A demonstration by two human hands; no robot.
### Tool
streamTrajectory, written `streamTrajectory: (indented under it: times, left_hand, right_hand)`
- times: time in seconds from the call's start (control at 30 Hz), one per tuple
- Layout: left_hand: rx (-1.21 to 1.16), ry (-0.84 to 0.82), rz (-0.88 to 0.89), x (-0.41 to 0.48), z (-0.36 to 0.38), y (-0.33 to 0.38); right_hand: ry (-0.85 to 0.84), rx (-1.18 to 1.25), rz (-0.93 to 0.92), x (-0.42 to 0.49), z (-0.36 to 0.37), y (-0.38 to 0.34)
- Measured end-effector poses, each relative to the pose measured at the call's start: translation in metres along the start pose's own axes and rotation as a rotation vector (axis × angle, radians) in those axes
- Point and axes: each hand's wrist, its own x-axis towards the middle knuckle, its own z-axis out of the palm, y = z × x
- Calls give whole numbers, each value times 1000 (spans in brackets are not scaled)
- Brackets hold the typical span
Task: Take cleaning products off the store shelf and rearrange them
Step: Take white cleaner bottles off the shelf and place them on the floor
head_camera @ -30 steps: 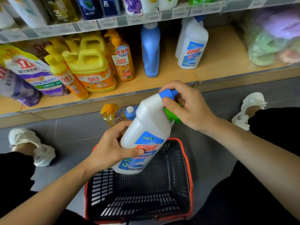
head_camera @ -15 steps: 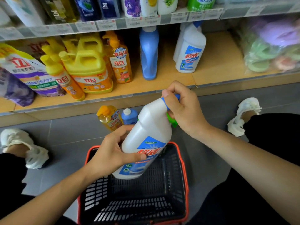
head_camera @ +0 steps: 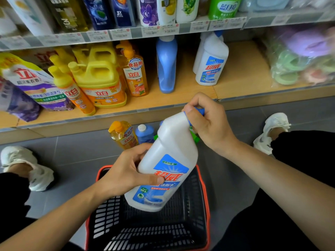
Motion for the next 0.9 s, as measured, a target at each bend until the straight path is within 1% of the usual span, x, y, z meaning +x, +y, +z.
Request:
streamTrajectory:
  times: [0.13, 0.23, 0.3, 0.37, 0.43, 0.57, 0.7, 0.8, 0.83, 0.9]
  left_hand:
    - [-36, -7, -30, 1, 3, -2]
    - [-56, 25, -41, 3, 2, -1]
    - [-67, 74, -39, 4, 1, -1]
    - [-89, 135, -34, 5, 0, -1]
    - [-127, 183, -24, 6, -2, 0]
    - [-228, 233, -5, 8, -3, 5]
    - [-294, 259, -21, 12, 0, 7]
    - [-411, 266, -57, 14, -1, 7]
    - [-461, 249, -74, 14, -3, 8]
    - [-526, 191, -99, 15, -7, 10]
  right_hand:
    - [-54, 157, 205, 5, 0, 7]
    - [-110, 320, 284, -1, -2, 11]
    - [-160, 325, 316, -5, -3, 14]
    - [-224, 235, 353, -9, -2, 18]
    - [-300, 209, 393, -12, -2, 21]
    - [-434, 381, 454, -24, 8, 20]
    - [-402, 523, 529, -28, 21, 17]
    - [-437, 616, 620, -25, 17, 18]
    - [-439, 639, 624, -25, 15, 17]
    - [-388, 660, 574, -26, 14, 17]
